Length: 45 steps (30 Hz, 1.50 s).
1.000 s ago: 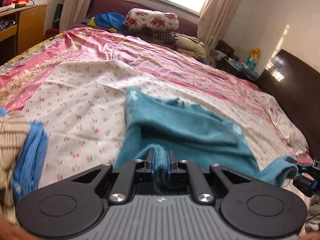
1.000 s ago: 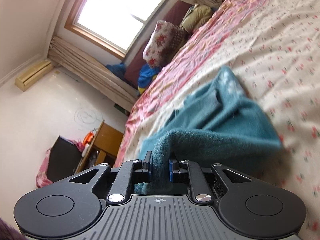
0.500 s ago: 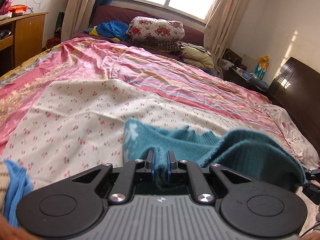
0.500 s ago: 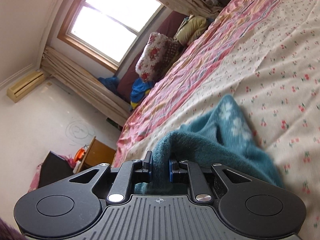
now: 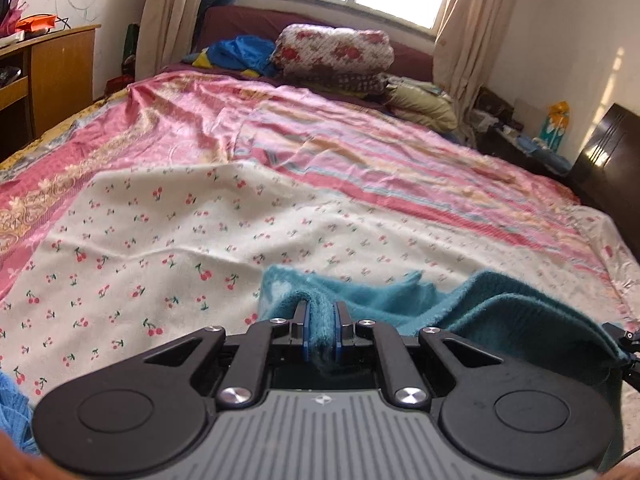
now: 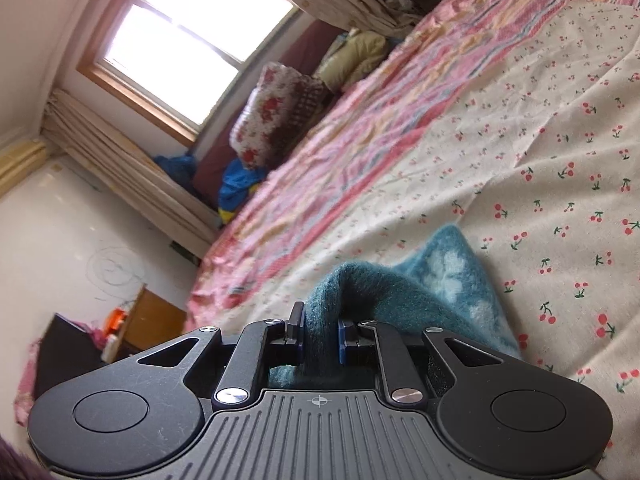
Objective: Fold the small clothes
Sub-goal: 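Lift the held hem and fold it over toward the collar with both grippers, then lay the hem down on the sweater and open both grippers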
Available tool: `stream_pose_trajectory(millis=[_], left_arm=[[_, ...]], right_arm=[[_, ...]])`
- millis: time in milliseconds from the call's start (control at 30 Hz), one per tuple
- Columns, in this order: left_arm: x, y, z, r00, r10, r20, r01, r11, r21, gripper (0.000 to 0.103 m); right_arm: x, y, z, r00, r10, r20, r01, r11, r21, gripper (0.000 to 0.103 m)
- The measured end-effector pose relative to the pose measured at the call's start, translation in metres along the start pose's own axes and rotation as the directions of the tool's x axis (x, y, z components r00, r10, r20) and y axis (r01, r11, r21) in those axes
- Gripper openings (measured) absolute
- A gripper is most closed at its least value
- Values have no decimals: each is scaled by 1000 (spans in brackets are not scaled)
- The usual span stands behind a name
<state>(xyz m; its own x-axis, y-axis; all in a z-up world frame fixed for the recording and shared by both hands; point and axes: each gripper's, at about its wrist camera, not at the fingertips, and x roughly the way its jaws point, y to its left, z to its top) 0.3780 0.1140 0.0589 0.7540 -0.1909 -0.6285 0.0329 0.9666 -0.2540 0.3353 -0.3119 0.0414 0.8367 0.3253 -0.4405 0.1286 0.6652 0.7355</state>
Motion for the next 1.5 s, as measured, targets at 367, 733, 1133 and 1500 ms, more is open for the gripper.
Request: stream_pose_trajectory(millis=[367,733,1133,1500], left_arm=[[24,4,-2,999,41,-18,-41,999,-18,18],[29,19,4,1000,10,-19,-13,985,-170,24],[19,11,17,997,32,68,-19,983,-181,40],[-9,9,-7,995,85,51,-84,996,-22,43]], right_arm=[[40,-22,-6,994,-99,-39,101,993,60,15],[42,-34,-6,995,-81,-55,88,986,141,18],[32,-30,1,997,-40,-63,47,993,112,30],[7,-2,5,994,-100,50,106,985,-137,51]])
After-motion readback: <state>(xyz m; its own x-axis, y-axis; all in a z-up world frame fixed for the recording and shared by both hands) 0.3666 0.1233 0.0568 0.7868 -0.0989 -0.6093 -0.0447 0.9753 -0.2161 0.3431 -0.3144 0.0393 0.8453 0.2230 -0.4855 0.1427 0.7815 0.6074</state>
